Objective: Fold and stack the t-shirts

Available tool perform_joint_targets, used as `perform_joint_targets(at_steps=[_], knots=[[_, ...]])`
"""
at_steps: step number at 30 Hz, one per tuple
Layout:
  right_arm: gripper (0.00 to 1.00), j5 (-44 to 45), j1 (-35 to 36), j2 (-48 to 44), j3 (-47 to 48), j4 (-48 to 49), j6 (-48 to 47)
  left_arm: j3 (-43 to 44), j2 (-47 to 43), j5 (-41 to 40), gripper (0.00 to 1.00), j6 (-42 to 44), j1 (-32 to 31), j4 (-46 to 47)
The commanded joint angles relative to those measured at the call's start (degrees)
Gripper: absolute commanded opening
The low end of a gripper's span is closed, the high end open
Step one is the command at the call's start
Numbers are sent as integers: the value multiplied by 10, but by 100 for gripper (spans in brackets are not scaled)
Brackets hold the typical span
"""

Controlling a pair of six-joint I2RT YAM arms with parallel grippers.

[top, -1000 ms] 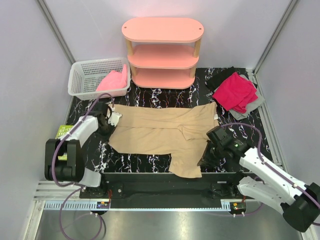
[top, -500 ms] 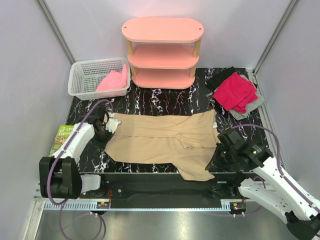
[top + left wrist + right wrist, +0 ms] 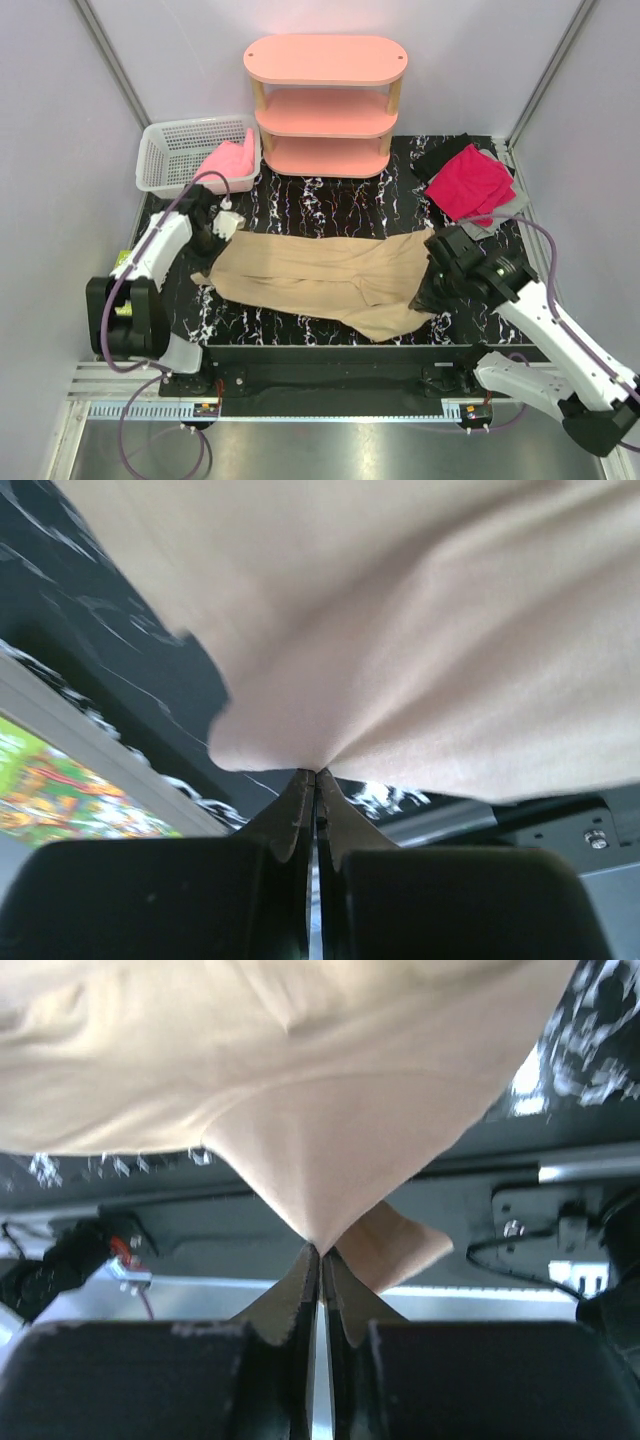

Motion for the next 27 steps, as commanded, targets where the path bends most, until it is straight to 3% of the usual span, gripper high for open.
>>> perform_joint_targets(at_steps=[1,3,7,9,11,17,20,23,25,27], knots=[[12,97,-6,68,76,49,-38,111,85,-35,2,20,0,4],[13,107,-20,102,86,67,-62,160,119,-42,2,23,0,2],[12,80,-122,152,76,150,-104,223,209,-47,4,21,0,-13],[13,87,-146,183,73,175,-122,243,231,-52,11,22,-1,-13],[15,89,-174,229,73,217,-134,255,262,-63,27,21,-1,-12],[10,86,-204,377,153,276,-161,285,295,-98,31,23,-1,4],[20,28,-202,420,201,265,-181,282,299,-130,42,21,0,16],[36,-16,-183,373,173,262,-199,251,269,-143,60,26,0,28],[41,-27,-161,336,123,264,-207,243,218,-128,73,25,-2,25],[41,-46,-138,278,73,264,-210,237,148,-98,76,20,-9,14]])
